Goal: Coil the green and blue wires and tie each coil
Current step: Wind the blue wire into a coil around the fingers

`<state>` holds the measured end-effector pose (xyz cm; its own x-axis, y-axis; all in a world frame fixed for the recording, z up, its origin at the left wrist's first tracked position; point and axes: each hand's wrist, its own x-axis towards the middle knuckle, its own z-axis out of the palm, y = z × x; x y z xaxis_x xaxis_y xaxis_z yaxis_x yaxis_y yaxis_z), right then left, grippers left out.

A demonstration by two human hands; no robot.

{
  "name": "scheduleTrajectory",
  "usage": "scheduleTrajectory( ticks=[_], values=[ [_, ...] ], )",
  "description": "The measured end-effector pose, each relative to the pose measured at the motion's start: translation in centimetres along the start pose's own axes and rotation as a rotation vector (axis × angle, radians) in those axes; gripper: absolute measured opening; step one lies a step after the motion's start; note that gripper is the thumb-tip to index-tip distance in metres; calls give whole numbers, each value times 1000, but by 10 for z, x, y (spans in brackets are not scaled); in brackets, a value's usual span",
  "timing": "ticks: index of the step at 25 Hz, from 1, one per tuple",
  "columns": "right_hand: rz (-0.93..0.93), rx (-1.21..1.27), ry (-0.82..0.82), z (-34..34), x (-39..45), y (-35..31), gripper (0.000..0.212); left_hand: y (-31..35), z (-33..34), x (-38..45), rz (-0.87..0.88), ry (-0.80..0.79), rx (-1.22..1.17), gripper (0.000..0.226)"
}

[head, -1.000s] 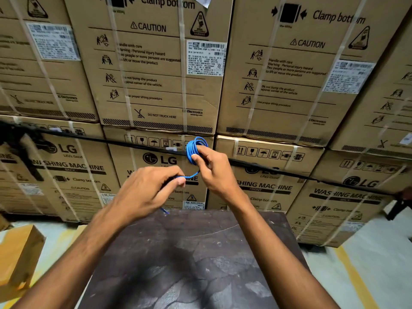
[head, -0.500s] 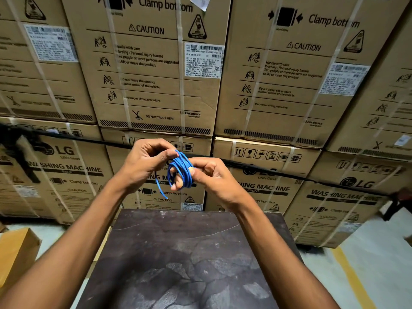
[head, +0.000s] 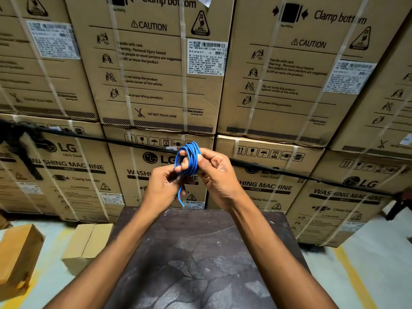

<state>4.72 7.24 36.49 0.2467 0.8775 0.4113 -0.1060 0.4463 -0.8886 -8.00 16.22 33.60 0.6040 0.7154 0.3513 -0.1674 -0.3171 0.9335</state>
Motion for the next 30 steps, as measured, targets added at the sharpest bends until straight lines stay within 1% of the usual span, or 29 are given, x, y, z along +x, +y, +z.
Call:
scheduleTrajectory(
  ticks=[3,4,6,8,9,10,13,14,16,18,21,23,25,26,28,30],
  values=[
    [-23,39,84,-1,3,-1,25,-4,10,-12,-96,67,-12,29],
    [-44,49,115,-2,5,-5,25,-9,13,-19,-91,103,-21,27],
    [-89,39,135,-5,12,-12,26,-17,10,-31,22,172,65,14],
    [-102,0,107,-6,14,-18,25,-19,5,-32,194,161,278,23],
    [-98,-7,94,-6,14,-19,25,-15,4,-31,240,154,358,25],
    [-91,-2,90,-6,14,-19,24,-10,3,-30,267,180,383,24],
    [-81,0,101,-6,13,-20,25,11,-7,-23,343,362,270,22],
    [-77,-3,97,-6,13,-20,25,20,-13,-21,347,377,198,22],
    [-79,-30,77,-6,10,-19,25,39,-17,-14,260,296,44,15],
    [-78,-78,78,-5,7,-18,26,49,-9,-13,150,248,-3,9],
    [-89,-130,101,-6,3,-15,26,51,4,-18,40,307,-170,3],
    [-83,-166,107,-7,2,-15,26,55,0,-18,25,372,-230,5],
    [-76,-259,109,-10,2,-15,25,67,-12,-14,45,404,-224,8],
    [-80,-322,111,-12,3,-14,24,76,-17,-13,51,388,-221,9],
    [-94,-419,130,-18,4,-11,23,91,-21,-15,33,306,-229,12],
    [-99,-437,172,-22,6,-5,21,93,-23,-20,31,269,-200,14]
  ],
)
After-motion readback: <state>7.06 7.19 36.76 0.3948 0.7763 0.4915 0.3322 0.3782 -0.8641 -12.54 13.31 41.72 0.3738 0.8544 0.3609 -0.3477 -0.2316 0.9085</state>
